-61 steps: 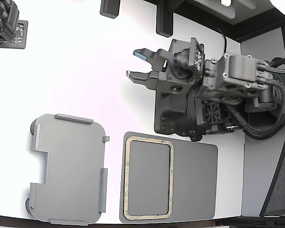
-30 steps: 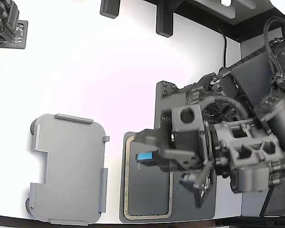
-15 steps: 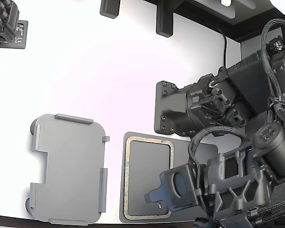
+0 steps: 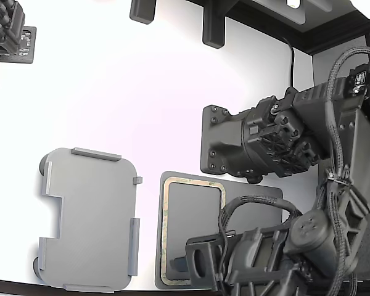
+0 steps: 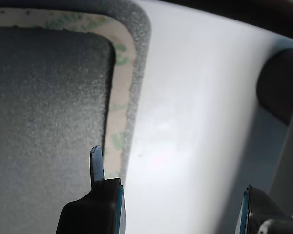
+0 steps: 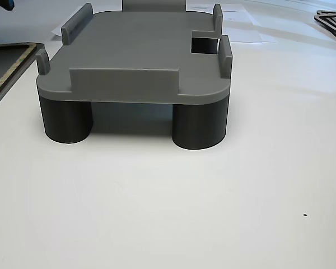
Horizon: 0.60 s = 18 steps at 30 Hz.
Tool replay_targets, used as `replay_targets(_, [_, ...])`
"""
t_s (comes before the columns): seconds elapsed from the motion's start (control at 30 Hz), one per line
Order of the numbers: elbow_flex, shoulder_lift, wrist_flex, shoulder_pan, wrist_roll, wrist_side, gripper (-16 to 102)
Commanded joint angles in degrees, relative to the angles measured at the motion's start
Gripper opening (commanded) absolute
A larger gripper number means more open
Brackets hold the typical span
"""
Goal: Move top rectangular frame to the holder.
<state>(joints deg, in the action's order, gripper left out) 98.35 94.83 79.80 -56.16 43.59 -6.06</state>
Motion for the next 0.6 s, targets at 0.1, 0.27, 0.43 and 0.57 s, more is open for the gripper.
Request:
replay_targets(0.1, [-3.8,-4.0,0.4,0.6,-2.1,2.5,93])
replay_targets(0.27, [-6.6,-9.7,0.2,1.5,-6.0,4.9,92])
replay_targets(0.43, [-9.1,-13.1,0.6,2.8,-8.5,6.1,85])
replay_targets(0.57, [-11.2,-15.3,1.5,3.6,-10.0,6.7,84])
